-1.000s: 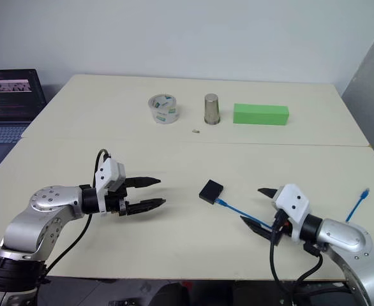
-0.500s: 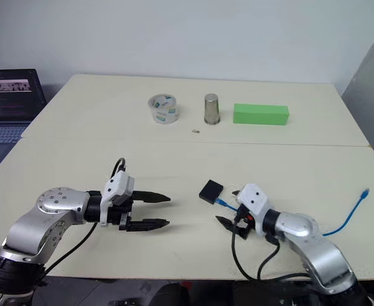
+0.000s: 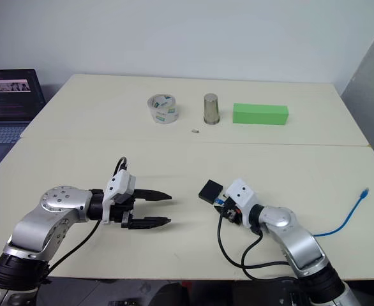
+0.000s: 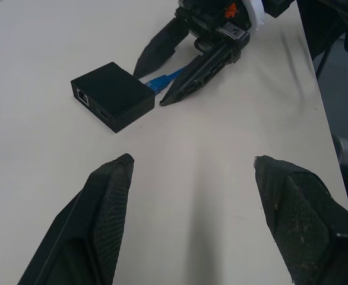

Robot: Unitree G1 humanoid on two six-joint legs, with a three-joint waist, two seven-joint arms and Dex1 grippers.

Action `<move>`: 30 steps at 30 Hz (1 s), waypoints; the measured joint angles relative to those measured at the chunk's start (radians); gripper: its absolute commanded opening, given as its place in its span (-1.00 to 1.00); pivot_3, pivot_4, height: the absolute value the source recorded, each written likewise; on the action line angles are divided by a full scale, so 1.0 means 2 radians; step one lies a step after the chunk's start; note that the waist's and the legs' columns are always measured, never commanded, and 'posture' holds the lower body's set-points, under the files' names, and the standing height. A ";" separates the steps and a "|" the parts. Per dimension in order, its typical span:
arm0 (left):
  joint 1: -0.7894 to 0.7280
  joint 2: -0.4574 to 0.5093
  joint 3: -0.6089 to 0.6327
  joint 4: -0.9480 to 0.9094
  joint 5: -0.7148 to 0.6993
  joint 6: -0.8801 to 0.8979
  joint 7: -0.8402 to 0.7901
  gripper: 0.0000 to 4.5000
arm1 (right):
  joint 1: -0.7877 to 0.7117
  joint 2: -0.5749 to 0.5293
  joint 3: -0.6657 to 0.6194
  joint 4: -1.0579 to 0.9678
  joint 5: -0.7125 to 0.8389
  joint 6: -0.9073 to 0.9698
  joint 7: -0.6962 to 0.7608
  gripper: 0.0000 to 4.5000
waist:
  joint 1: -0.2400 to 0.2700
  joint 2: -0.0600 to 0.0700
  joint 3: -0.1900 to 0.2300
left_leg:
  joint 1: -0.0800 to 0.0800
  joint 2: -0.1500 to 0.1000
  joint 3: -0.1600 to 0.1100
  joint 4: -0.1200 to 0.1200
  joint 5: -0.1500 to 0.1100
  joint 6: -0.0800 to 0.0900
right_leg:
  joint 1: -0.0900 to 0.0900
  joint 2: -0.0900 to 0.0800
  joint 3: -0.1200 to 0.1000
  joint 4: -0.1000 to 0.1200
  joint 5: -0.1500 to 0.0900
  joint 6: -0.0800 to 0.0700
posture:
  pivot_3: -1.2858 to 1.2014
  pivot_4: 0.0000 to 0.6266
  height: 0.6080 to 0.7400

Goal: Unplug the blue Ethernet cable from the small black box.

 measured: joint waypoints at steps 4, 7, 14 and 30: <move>-0.012 -0.007 0.000 0.013 0.000 0.000 0.007 0.54 | -0.010 -0.007 0.010 0.004 -0.011 -0.007 0.014 -0.77 | 0.000 0.000 0.000 | 0.000 0.000 0.000 0.000 0.000 0.000 | 0.000 0.000 0.000 0.000 0.000 0.000 | 0.03 -0.52 1.00; -0.031 -0.026 0.000 0.034 -0.005 0.026 0.026 0.54 | -0.025 -0.044 0.034 0.005 -0.040 -0.049 0.039 -0.92 | 0.001 0.000 0.000 | 0.000 0.000 0.000 0.000 0.000 0.001 | 0.000 0.000 0.000 0.000 0.000 0.000 | 0.03 -0.52 1.00; -0.053 -0.057 0.007 0.041 -0.063 0.133 0.056 0.54 | -0.072 -0.101 0.051 0.002 -0.111 -0.185 0.086 -0.92 | -0.001 0.000 0.000 | -0.001 0.000 0.000 0.000 0.000 0.000 | -0.001 0.000 0.000 0.000 0.000 0.000 | 0.03 -0.52 1.00; -0.083 -0.112 0.043 0.039 -0.152 0.232 0.112 0.13 | -0.112 -0.109 0.059 0.026 -0.181 -0.387 0.126 -0.92 | -0.001 0.000 0.000 | -0.001 0.000 0.000 0.000 0.001 -0.001 | -0.001 0.000 0.000 0.000 0.000 0.000 | 0.03 -0.52 1.00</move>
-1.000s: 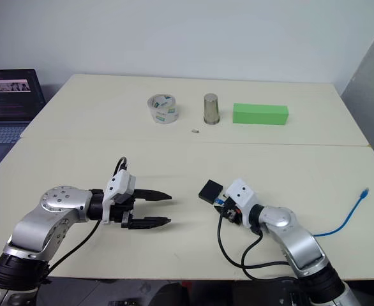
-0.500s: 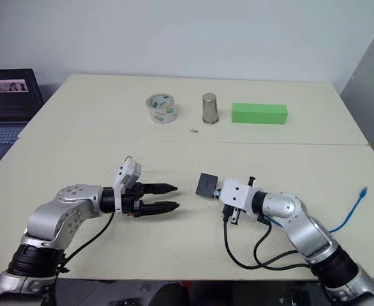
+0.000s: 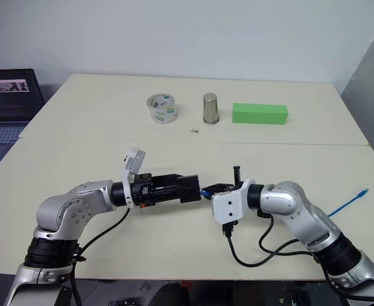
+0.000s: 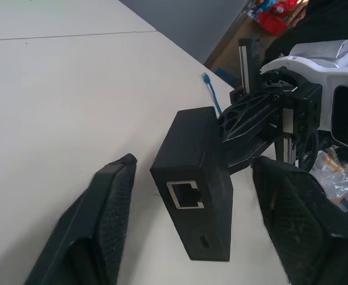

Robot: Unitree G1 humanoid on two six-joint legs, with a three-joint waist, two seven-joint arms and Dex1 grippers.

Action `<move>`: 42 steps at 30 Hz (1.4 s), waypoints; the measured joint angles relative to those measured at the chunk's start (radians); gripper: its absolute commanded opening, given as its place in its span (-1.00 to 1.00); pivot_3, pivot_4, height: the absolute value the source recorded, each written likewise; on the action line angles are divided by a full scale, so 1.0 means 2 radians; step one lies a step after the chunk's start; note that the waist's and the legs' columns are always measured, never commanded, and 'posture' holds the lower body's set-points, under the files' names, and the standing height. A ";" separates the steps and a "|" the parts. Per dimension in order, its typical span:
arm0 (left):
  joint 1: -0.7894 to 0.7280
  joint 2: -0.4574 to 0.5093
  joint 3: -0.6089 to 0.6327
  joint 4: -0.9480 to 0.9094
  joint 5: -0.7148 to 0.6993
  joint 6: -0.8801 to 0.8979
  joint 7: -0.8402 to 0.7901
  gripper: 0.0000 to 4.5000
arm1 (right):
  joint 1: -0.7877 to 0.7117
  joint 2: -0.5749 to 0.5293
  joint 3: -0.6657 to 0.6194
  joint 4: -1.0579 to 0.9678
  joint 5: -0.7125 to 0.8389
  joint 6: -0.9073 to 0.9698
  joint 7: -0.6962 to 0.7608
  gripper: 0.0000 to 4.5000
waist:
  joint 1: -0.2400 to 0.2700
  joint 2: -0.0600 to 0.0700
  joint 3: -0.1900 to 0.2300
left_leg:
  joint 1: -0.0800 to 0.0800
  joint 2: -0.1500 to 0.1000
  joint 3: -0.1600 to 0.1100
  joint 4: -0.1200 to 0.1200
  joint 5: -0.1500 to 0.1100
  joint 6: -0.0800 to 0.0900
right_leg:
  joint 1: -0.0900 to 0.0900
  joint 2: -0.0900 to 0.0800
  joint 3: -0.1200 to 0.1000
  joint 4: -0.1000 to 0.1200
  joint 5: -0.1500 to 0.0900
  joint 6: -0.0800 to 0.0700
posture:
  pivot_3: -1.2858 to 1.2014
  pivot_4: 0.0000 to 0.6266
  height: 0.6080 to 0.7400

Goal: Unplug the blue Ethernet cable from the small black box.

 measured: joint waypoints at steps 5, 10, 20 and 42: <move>0.000 0.000 0.003 -0.006 -0.017 0.012 0.007 -0.32 | -0.002 0.010 -0.003 0.008 -0.006 -0.016 -0.001 -0.92 | 0.000 0.000 0.000 | 0.000 0.000 0.000 0.000 0.000 0.000 | 0.000 0.000 0.000 0.000 0.000 0.000 | 0.03 -0.52 1.00; -0.002 -0.004 0.009 -0.007 -0.030 0.018 0.009 -0.65 | -0.003 0.014 -0.014 0.013 -0.018 -0.030 -0.003 -0.92 | 0.000 0.000 0.000 | 0.000 0.000 0.000 0.000 0.000 0.000 | 0.000 0.000 0.000 0.000 0.000 0.000 | 0.03 -0.52 1.00; -0.013 -0.002 0.009 -0.005 -0.030 0.017 0.007 -0.65 | -0.012 0.010 -0.017 0.011 -0.010 -0.031 0.028 -0.10 | 0.000 0.000 0.000 | 0.000 0.000 0.000 0.000 0.000 0.000 | 0.000 0.000 0.000 0.000 0.000 0.000 | 0.03 -0.52 1.00; -0.087 0.046 -0.068 0.012 0.033 -0.083 -0.168 -0.65 | 0.039 0.061 -0.205 -0.167 0.473 0.563 -0.025 0.15 | 0.000 0.000 0.000 | 0.000 0.000 -0.001 0.000 0.000 0.000 | 0.000 0.000 0.000 0.000 0.000 0.000 | 0.03 -0.52 1.00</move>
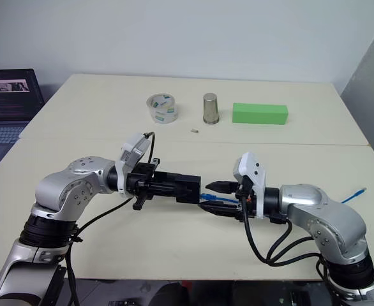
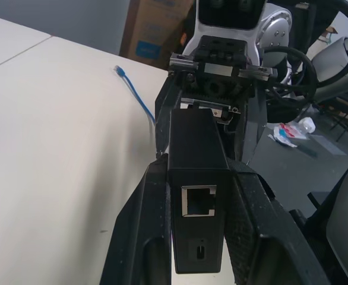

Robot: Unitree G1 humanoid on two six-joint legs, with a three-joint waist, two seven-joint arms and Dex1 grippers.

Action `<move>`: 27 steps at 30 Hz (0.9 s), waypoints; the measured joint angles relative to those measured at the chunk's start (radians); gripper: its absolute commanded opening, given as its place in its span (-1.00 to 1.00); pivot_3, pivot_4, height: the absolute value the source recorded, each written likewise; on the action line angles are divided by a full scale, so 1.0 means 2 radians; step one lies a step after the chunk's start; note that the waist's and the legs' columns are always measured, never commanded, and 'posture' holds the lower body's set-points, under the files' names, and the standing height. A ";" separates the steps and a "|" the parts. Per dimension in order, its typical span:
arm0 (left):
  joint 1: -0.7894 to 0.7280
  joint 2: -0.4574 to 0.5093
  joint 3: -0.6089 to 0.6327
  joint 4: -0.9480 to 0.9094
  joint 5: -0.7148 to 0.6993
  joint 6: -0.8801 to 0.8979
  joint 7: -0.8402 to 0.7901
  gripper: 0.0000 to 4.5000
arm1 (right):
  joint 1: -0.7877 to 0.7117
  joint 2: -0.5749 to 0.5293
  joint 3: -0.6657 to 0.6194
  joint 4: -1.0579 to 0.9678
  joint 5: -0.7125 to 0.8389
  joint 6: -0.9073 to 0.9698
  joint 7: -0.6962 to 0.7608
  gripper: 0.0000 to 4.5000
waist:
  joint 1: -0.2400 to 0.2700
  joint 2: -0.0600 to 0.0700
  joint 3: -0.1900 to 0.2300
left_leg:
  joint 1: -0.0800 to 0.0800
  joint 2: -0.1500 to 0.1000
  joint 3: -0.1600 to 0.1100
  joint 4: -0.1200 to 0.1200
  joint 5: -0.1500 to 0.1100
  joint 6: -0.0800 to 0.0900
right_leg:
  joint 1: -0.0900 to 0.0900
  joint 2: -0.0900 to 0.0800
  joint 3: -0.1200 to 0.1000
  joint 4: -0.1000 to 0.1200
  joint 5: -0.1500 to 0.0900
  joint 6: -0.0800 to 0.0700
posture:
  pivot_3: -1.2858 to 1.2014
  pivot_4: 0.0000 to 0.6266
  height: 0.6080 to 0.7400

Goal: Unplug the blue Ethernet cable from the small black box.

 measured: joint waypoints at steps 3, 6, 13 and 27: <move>0.000 0.000 0.000 -0.001 0.000 0.000 0.000 -0.65 | 0.000 0.002 -0.003 0.002 0.015 0.006 -0.009 0.15 | 0.000 0.000 0.000 | 0.000 0.000 0.000 0.000 0.000 0.000 | 0.000 0.000 0.000 0.000 0.000 0.000 | 0.03 -0.52 1.00; 0.000 0.000 0.000 -0.003 0.000 0.000 0.000 -0.65 | 0.000 0.001 -0.003 0.006 0.025 0.008 -0.013 0.15 | 0.000 0.000 0.000 | 0.000 0.000 0.000 0.000 0.000 0.000 | 0.000 0.000 0.000 0.000 0.000 0.000 | 0.03 -0.52 1.00; 0.000 0.000 0.000 -0.007 0.000 0.000 0.005 -0.65 | 0.000 -0.011 0.001 0.013 0.030 0.006 -0.013 0.15 | 0.000 0.000 0.000 | 0.000 0.000 0.000 0.000 0.000 0.000 | 0.000 0.000 0.000 0.000 0.000 0.000 | 0.03 -0.52 1.00; 0.004 0.006 0.001 -0.017 0.001 -0.001 0.002 -0.65 | -0.001 -0.017 0.020 0.023 0.026 -0.004 -0.008 -0.99 | 0.000 0.000 0.000 | 0.000 0.000 0.000 0.000 0.000 0.000 | 0.000 0.000 0.000 0.000 0.000 0.000 | 0.03 -0.52 1.00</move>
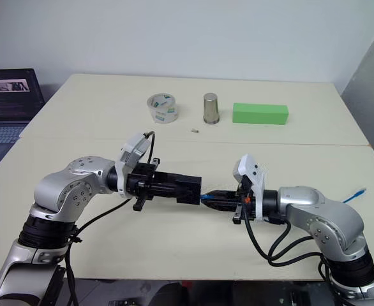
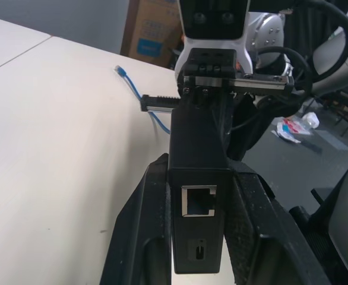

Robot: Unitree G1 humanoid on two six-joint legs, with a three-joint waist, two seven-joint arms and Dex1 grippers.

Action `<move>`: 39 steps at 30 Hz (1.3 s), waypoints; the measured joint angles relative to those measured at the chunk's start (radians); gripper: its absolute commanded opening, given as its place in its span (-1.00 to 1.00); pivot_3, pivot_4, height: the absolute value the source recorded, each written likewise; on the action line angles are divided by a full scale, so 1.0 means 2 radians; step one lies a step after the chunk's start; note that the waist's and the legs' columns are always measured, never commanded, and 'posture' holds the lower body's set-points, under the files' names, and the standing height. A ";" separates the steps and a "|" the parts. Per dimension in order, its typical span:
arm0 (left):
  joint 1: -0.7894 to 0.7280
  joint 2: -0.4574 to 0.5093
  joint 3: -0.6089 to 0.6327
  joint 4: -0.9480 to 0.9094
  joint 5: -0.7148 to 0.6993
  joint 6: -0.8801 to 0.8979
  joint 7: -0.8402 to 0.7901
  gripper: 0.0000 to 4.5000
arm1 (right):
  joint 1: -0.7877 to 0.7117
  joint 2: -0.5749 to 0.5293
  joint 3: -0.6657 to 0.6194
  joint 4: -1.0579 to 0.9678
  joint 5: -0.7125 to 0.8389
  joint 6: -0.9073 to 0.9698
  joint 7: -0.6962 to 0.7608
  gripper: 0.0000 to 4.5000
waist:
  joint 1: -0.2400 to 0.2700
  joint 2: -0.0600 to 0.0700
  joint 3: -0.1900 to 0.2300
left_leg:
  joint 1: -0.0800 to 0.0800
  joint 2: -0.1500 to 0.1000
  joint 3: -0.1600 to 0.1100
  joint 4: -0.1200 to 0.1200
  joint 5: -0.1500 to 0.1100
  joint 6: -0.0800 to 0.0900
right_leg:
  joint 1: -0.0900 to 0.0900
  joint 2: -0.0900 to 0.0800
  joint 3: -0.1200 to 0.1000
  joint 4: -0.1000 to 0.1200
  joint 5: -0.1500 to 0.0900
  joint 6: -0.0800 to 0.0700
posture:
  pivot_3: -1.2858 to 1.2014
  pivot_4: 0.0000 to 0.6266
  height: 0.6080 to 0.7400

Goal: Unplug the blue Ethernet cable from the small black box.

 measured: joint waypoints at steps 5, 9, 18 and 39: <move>0.006 0.004 0.000 -0.006 0.000 -0.006 -0.004 -0.65 | 0.000 -0.001 0.003 0.002 0.006 0.000 0.003 -0.99 | 0.000 0.000 0.000 | 0.000 0.000 0.000 0.000 0.000 0.000 | 0.000 0.000 0.000 0.000 0.000 0.000 | 0.03 -0.52 1.00; 0.012 0.011 -0.002 -0.009 0.003 -0.016 -0.014 -0.65 | -0.007 -0.002 0.010 0.006 0.011 0.009 0.007 -0.99 | 0.000 0.000 0.000 | 0.000 0.000 0.000 0.000 0.000 0.000 | 0.000 0.000 0.000 0.000 0.000 0.000 | 0.03 -0.52 1.00; 0.019 0.017 -0.025 -0.007 0.033 -0.069 -0.027 -0.65 | -0.013 -0.029 0.013 0.013 0.018 0.017 0.024 -0.99 | 0.000 0.000 0.000 | 0.000 0.000 0.000 0.000 0.000 0.001 | 0.000 0.000 0.000 0.000 0.000 0.000 | 0.03 -0.52 1.00; 0.019 0.014 -0.029 0.012 0.040 -0.070 -0.023 -0.65 | -0.004 -0.052 0.008 -0.014 0.021 0.005 0.029 -0.08 | 0.000 0.000 0.000 | 0.000 0.000 0.000 0.000 -0.001 0.002 | 0.000 0.000 0.000 0.000 0.000 0.000 | 0.03 -0.52 1.00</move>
